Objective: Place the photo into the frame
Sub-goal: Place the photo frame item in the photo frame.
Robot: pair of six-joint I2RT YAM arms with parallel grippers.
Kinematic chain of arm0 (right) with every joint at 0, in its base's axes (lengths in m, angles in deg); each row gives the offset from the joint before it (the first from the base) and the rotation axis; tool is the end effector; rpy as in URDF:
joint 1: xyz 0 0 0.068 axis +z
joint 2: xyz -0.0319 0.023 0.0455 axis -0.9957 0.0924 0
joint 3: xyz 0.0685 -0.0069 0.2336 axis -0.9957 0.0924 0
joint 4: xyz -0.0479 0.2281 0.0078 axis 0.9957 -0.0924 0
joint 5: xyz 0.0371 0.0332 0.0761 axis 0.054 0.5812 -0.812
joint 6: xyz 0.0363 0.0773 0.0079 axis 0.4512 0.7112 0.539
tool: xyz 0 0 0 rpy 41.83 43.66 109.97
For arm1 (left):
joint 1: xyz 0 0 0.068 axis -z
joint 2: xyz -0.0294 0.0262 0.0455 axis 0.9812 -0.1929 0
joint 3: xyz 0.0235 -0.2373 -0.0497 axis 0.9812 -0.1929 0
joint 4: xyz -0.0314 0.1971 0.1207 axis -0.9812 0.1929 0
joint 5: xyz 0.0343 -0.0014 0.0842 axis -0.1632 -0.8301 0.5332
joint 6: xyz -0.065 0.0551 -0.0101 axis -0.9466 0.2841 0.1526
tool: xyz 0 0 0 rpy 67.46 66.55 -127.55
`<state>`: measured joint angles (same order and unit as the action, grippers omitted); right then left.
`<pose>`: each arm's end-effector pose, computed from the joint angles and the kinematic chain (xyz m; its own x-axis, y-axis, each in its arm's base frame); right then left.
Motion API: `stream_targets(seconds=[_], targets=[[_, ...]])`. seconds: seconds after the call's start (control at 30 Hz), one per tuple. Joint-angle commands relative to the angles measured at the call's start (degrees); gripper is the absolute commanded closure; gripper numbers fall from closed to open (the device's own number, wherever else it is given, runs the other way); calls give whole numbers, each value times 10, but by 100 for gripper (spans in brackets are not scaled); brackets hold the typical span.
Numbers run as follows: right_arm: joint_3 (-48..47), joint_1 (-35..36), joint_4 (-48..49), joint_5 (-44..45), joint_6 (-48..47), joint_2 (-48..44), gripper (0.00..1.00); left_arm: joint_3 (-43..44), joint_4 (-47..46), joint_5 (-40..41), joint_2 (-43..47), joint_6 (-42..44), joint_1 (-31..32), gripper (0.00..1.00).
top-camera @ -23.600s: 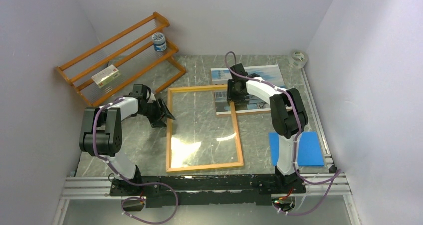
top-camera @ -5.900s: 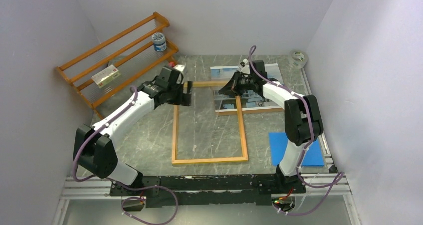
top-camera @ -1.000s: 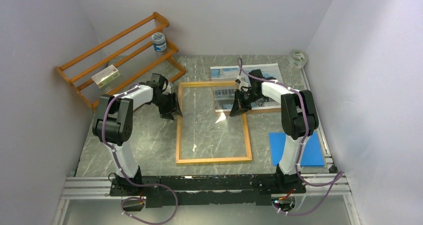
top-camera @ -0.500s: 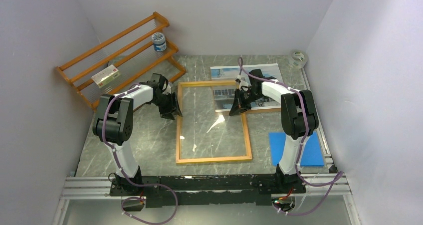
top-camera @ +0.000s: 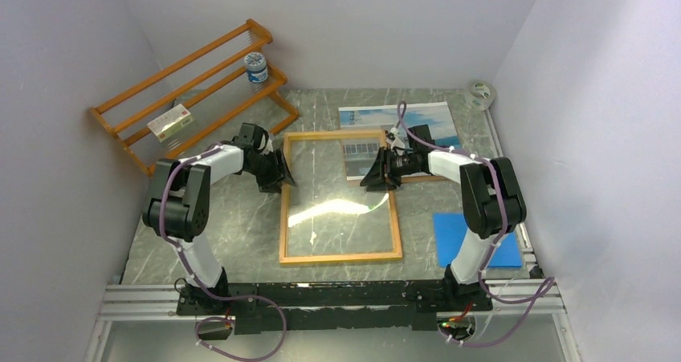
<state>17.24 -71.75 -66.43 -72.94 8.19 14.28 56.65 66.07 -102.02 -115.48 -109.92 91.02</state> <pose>0.3066 0.1302 0.1221 -0.9926 0.0761 -0.0951 -0.0347 0.5711 0.8201 0.3161 -0.0975 0.1105 -0.9476 -0.2794 -0.1546 -0.1687 0.8491 -0.5006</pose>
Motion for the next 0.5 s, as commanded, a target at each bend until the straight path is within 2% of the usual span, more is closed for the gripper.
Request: stream_targets(seconds=[0.0,0.13,0.23,0.47], targets=[[46,1,152,-61,111,-55,57,-40,-47,17,27,-24,1,38],[59,1,168,-68,132,-62,54,-55,-60,15,39,-35,-5,31],[68,1,179,-75,152,-64,57,-67,-73,12,51,-47,-13,26],[72,2,200,-91,184,-55,84,-79,-80,24,82,-59,-32,18]])
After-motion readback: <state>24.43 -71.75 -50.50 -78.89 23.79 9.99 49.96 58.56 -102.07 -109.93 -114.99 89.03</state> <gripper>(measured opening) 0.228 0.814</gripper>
